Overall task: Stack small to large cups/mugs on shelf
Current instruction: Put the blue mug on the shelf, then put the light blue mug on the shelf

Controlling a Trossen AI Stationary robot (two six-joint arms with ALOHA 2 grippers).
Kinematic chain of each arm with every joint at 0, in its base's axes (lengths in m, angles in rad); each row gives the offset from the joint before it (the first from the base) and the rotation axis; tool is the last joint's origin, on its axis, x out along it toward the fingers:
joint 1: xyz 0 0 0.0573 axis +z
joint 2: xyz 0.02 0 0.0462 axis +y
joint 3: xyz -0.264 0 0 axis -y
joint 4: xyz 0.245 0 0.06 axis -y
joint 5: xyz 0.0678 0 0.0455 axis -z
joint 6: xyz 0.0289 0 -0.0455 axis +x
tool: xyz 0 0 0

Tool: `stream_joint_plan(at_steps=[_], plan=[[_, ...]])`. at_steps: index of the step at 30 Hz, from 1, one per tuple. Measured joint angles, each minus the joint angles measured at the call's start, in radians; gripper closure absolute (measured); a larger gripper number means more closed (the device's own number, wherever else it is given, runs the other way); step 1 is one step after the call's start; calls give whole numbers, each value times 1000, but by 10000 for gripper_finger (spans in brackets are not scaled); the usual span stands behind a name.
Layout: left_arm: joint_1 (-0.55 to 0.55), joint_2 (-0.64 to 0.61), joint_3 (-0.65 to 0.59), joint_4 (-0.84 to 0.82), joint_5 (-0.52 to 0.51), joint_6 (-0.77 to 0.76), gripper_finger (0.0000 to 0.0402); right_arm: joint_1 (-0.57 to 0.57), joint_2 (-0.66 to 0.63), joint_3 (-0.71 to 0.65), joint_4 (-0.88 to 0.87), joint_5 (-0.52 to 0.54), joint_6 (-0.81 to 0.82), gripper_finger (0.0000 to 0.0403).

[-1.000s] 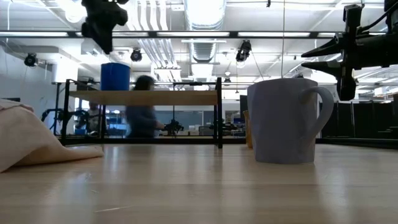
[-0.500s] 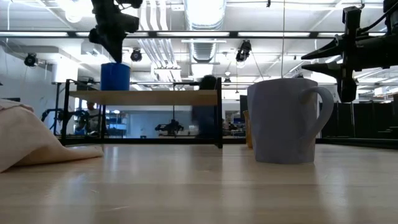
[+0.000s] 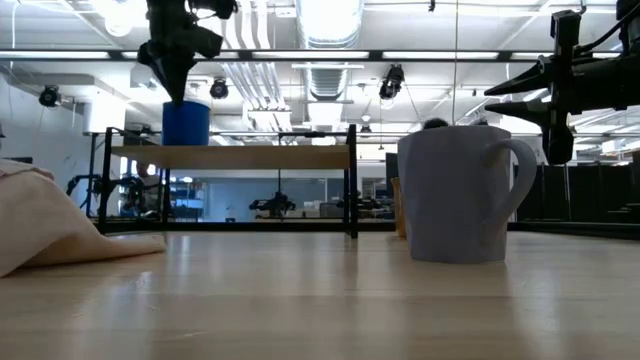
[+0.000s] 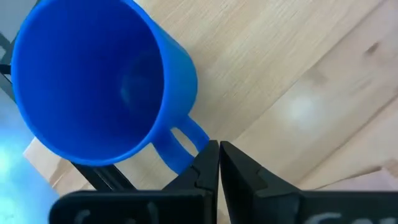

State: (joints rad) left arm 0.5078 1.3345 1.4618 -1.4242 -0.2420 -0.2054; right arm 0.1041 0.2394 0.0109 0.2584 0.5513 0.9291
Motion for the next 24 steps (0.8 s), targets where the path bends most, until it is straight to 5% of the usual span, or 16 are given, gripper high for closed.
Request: stream_joint_plan(at_steps=[4, 13, 20, 24], plan=[[-20, -10, 27, 36, 54, 1, 401, 0, -1, 0, 10, 0, -2, 321], [-50, -43, 49, 553, 491, -23, 402, 0, 0, 0, 140, -11, 10, 321], [-60, -14, 48, 598, 519, -48, 402, 0, -1, 1, 299, 30, -163, 321], [-60, -16, 48, 599, 519, -50, 402, 0, -1, 2, 562, -16, -175, 321]])
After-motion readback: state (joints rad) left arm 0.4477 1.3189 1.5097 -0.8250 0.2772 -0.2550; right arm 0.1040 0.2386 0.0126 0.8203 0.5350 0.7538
